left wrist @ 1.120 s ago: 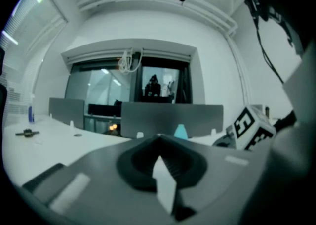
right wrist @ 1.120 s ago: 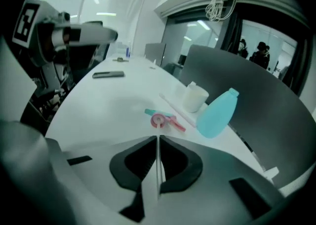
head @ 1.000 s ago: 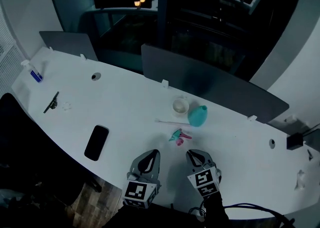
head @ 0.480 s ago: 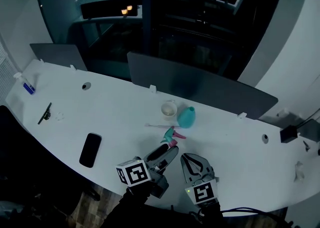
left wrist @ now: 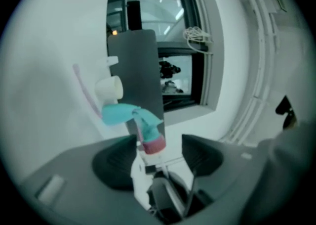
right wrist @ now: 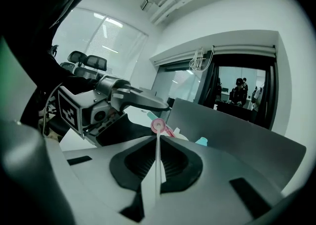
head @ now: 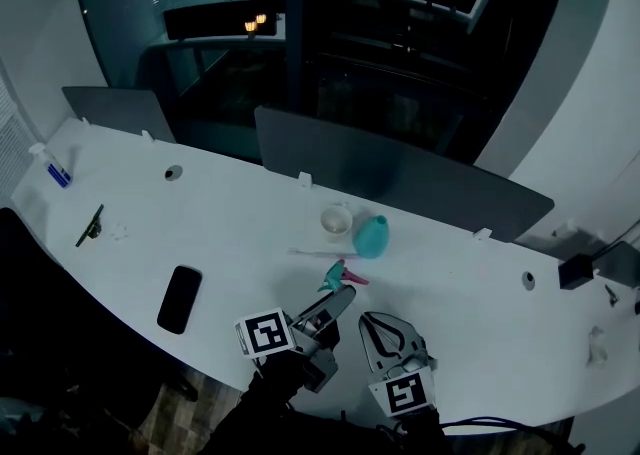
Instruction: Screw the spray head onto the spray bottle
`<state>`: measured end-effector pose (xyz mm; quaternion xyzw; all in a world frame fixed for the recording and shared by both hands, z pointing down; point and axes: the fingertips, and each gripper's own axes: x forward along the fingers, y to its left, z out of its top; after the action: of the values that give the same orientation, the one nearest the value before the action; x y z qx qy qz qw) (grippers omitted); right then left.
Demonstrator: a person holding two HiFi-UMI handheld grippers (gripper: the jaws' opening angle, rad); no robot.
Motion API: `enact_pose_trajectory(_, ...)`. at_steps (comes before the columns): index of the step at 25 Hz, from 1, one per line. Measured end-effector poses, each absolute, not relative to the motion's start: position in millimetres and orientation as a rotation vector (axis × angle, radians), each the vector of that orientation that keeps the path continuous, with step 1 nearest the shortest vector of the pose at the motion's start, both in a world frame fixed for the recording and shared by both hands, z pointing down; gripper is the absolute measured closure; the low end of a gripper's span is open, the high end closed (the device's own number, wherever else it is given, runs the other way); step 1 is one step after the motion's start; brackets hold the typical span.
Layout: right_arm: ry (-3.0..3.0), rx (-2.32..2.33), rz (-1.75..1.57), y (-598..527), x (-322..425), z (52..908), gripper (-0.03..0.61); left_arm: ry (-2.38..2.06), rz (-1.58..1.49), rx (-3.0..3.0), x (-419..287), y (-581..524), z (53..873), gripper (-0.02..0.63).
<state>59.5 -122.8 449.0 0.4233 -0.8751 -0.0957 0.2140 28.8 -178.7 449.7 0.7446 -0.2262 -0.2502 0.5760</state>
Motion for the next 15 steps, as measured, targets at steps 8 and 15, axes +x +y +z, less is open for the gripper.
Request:
enact_pose_trajectory(8,-2.445,1.164,-0.297,-119.3,60.7,448.4,0.557,-0.490,-0.602,1.727,29.2,-178.5,447.2,0.380)
enact_pose_trajectory(15,-2.460,1.167,-0.309,-115.7,63.6,448.2,0.557,-0.480,-0.556,1.771,30.2,-175.0,448.6,0.476)
